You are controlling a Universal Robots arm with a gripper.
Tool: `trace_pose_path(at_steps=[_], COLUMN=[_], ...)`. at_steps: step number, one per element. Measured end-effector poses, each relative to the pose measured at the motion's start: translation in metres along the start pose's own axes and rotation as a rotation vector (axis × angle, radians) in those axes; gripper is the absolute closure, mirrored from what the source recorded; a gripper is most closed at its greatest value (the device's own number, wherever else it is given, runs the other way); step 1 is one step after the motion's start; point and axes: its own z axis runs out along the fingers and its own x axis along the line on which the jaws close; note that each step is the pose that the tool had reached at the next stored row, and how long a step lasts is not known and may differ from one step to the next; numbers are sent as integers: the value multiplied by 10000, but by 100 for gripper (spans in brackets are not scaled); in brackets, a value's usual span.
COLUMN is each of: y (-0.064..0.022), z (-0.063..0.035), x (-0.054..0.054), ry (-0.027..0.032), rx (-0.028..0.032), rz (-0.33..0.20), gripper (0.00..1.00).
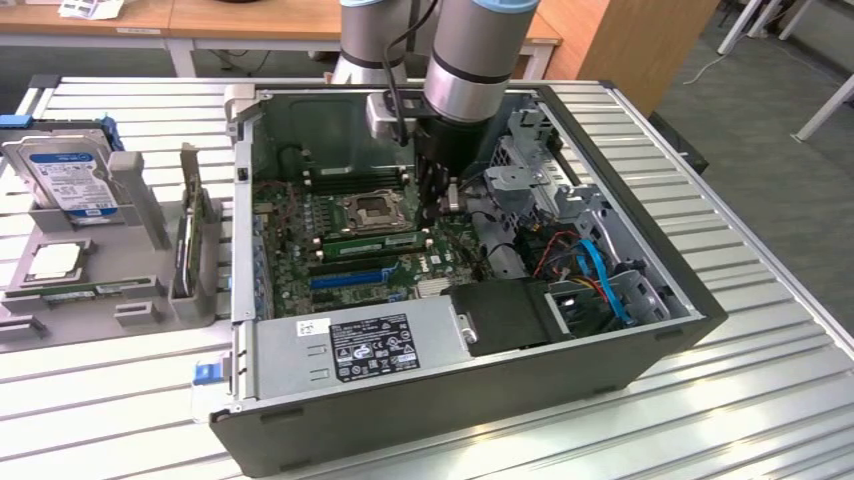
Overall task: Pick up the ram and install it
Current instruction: 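Press down the ram until it locks into place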
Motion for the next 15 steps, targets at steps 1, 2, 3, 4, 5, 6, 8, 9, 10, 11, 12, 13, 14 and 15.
trace_pose_path(at_steps=[1,2,3,4,5,6,8,9,10,11,12,13,14,15], y=[0,0,0,0,0,0,-1,-1,-1,0,0,-1,-1,-1], z=[1,4,6,7,10,13,15,15,15,14,16,23,33,43], x=[-6,-13,-20,-27,-34,-41,-49,-49,-49,-49,-49,-49,-49,-48], ry=[2,1,1,3,2,0,1,0,1,1,2,-1,-2,-2], rx=[-1,-1,0,-1,-1,0,-1,-1,-1,-1,-2,0,-1,-2], rz=[0,0,0,0,-1,0,-2,-2,-2,-1,-1,-1,-1,0], gripper=[90,90,90,90,90,90,90,90,90,90,90,90,90,90])
